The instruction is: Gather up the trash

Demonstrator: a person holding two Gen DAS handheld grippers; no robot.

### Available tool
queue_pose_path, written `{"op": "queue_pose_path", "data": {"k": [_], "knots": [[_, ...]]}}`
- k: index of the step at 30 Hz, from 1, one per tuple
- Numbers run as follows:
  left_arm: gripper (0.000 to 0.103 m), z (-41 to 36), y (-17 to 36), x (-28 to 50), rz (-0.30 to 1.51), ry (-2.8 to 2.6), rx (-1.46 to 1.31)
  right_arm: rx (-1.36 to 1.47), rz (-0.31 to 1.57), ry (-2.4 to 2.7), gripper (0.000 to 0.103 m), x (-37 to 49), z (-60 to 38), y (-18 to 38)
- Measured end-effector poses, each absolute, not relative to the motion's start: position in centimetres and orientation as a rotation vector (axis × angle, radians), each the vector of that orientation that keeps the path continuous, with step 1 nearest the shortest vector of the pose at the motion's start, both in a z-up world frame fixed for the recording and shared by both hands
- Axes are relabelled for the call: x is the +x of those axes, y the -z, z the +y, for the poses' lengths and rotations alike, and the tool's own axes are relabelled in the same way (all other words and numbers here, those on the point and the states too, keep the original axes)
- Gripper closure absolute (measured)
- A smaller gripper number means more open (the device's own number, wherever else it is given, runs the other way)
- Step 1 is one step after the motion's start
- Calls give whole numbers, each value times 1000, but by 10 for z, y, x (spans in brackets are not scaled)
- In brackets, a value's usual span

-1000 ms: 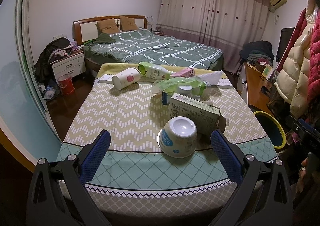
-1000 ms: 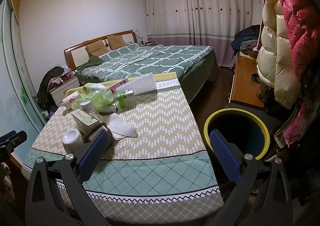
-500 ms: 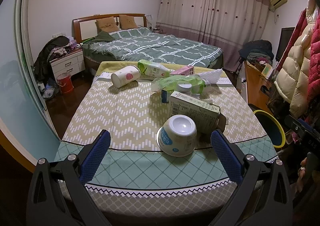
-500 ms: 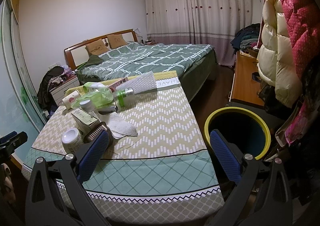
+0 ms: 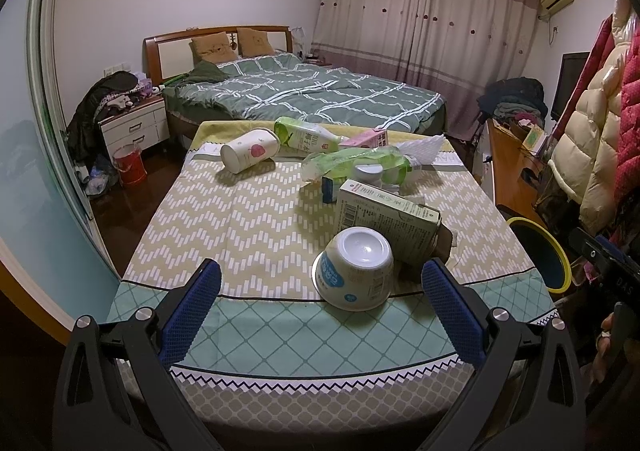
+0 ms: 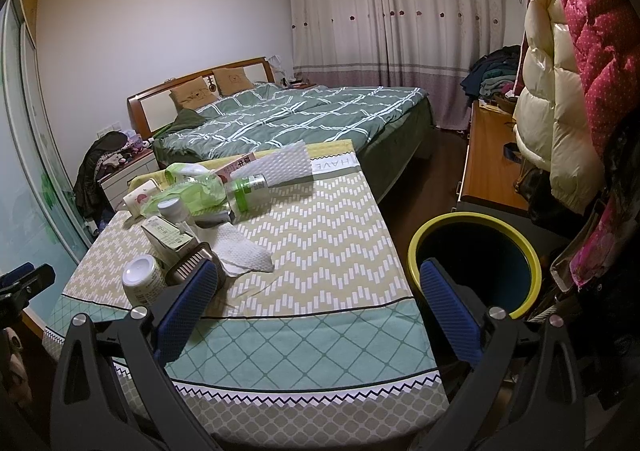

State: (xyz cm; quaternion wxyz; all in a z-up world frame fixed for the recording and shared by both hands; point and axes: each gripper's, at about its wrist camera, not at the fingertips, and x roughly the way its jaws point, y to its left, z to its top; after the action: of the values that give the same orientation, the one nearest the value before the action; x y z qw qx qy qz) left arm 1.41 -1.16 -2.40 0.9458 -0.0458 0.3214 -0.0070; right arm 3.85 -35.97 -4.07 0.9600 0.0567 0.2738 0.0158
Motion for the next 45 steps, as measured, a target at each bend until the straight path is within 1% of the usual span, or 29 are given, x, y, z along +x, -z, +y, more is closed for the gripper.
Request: {"op": "queue_pose_path", "data": {"k": [20, 24, 30, 43, 44, 45], "knots": [[4, -8, 25, 17, 668, 15, -94, 118, 561, -30, 6, 39, -359, 42], [4, -4, 28, 20, 672, -1, -96, 123, 574, -33, 6, 45, -358, 51], [4, 4, 31, 29, 667, -30, -90, 116, 612, -53, 6, 62, -346, 63], [4, 14, 51, 60, 695, -29, -93, 87, 640, -186, 7, 117, -298, 67], [4, 14, 51, 59, 694, -30, -93, 75, 639, -200, 7, 122, -292, 66], [4, 15, 52, 62, 694, -32, -92, 64, 636, -213, 10, 125, -286, 65]]}}
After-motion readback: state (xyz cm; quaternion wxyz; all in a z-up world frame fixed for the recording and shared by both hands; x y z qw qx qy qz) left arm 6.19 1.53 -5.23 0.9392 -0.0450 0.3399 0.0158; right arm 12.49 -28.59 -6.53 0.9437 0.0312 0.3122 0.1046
